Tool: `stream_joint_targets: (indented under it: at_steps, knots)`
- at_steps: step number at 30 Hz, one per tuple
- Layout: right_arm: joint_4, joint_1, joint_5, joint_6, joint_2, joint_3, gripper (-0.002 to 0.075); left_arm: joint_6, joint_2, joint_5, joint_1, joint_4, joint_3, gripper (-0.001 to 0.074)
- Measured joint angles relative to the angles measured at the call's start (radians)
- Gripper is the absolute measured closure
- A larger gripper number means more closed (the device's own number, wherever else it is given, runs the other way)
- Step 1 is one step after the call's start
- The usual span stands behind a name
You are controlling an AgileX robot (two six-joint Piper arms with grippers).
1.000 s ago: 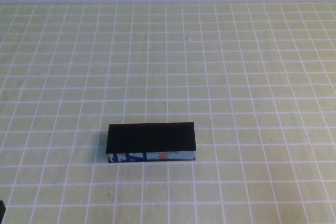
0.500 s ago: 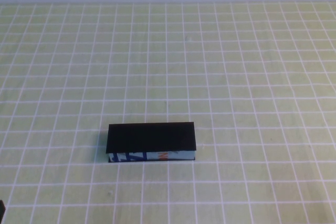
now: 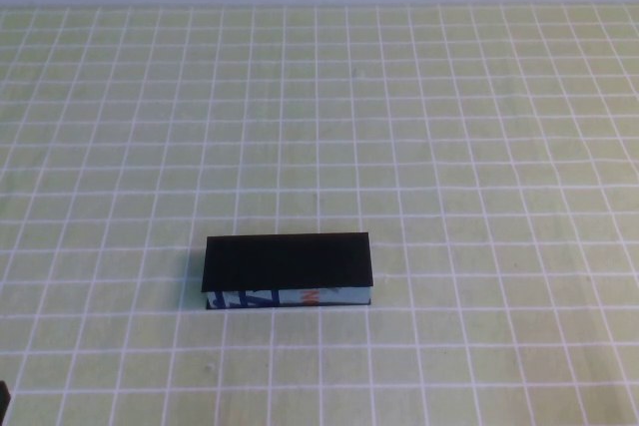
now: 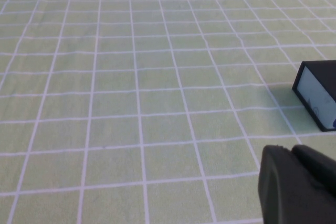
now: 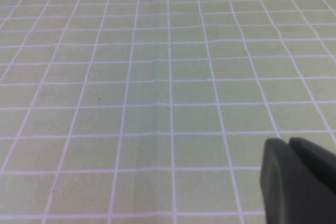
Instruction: Return glasses to glasses case
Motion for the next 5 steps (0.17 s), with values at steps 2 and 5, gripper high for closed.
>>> stream_joint_targets:
  at_steps: [2, 5]
  knots:
    - [0.002, 0.0, 0.0, 0.0, 0.0, 0.0, 0.0743, 0.0, 0.0, 0.0, 0.0, 0.0, 0.0, 0.0738]
    - [0.002, 0.0, -0.002, 0.0, 0.0, 0.0, 0.0743, 0.0, 0.0, 0.0, 0.0, 0.0, 0.0, 0.0738]
